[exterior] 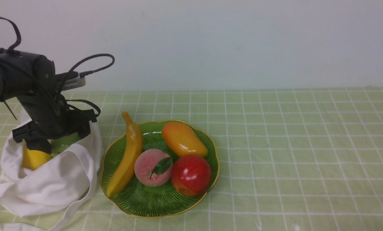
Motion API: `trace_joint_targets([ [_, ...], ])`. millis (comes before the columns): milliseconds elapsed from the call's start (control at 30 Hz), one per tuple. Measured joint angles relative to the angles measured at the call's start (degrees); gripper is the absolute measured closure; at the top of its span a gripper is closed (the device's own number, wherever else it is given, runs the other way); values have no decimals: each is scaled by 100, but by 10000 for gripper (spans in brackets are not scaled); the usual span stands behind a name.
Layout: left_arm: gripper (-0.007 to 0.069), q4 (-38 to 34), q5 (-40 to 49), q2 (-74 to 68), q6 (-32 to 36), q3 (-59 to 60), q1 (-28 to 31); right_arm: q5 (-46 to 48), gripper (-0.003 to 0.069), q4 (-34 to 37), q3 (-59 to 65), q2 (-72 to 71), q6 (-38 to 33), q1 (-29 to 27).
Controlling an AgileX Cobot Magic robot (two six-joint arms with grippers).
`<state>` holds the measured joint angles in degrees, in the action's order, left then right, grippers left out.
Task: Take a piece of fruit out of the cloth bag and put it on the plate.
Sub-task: Use the left arm to grab an apple from the bag
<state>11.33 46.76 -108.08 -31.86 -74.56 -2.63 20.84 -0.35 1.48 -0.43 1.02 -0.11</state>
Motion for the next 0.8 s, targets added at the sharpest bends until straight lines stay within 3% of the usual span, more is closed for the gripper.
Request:
trace_joint_targets([
  [233,-34,300,-81,-209,0,-16,-53,0,673,0,0,0,0,0],
  [367,-16,321,-88,-318,7,-36,-57,0,673,0,0,0,0,0],
  [433,45,321,-98,-419,11,-36,-59,0,673,0,0,0,0,0],
  [500,56,321,-91,-444,11,-36,-59,0,673,0,0,0,0,0],
  [800,57,500,838,-41,428,-635,-59,0,673,0,0,0,0,0],
])
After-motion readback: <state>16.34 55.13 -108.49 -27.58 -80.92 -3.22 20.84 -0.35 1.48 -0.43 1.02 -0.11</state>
